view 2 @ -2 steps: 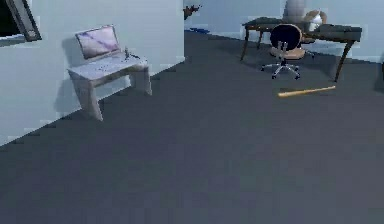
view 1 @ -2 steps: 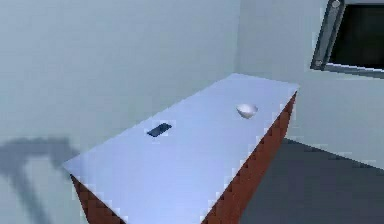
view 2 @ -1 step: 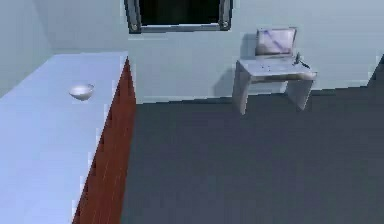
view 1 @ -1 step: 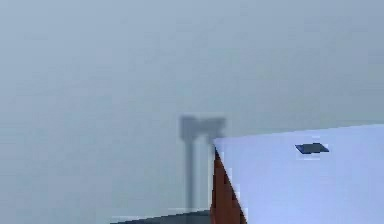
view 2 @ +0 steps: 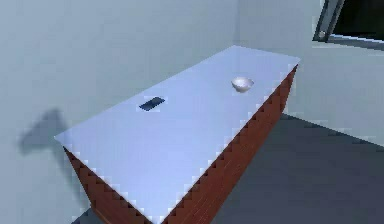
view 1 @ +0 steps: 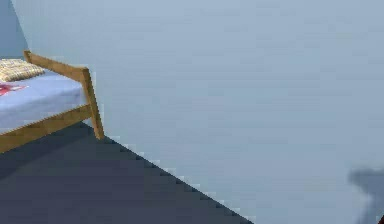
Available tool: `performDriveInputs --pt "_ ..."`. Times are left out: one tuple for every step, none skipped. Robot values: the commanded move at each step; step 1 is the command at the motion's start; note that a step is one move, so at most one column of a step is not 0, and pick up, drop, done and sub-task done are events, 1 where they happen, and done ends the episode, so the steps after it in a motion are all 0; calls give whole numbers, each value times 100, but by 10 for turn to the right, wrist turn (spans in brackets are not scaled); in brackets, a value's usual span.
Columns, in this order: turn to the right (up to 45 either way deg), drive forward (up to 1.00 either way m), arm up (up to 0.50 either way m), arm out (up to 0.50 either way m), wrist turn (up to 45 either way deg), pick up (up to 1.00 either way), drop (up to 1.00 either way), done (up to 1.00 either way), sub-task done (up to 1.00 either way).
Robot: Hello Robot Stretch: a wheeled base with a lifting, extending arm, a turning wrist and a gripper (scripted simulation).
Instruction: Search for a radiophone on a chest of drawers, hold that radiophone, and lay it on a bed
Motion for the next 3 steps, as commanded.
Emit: performDriveInputs --pt "-90 0 0 0 0 0 0 0 0" --pt "450 0 0 0 0 0 0 0 0" --pt "450 0 0 0 0 0 0 0 0"
